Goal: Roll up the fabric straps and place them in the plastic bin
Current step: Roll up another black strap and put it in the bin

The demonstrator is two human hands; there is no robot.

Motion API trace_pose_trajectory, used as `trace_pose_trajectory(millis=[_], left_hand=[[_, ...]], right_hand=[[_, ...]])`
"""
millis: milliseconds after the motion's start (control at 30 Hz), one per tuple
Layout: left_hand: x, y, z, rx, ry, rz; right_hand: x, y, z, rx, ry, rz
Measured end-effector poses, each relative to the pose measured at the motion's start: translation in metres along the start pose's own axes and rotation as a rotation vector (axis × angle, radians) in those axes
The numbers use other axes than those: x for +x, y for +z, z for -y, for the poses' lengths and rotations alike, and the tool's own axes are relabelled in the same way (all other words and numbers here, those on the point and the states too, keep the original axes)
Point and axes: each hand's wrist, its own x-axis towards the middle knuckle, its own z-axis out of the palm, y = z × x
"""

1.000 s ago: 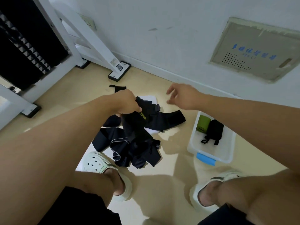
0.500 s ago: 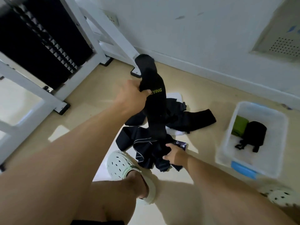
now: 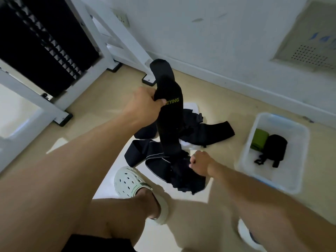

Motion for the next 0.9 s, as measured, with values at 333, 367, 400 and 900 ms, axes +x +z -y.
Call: trace_pose_trajectory(millis=[333,367,400,900], left_hand=[[-0.014,0.01,-0.023,0.026,0.081,-0.009],[-0.016,0.011,-0.025,0.018,0.078,-0.005],[-0.018,0.011,-0.027,-0.004,0.071,-0.005],[-0.045,0.028,-0.065,-0.869,-0.248,0.344]], right_hand=[[-0.108,-0.176,0.007,0.595,-0.065,-0.218],[-0.122,-0.188,0.014,0.632,-0.096,-0.248],[-0.135,-0.201,0.021,0.654,-0.122,-0.283],[-0.202,-0.228,0.045,0.774,-0.472,-0.198]])
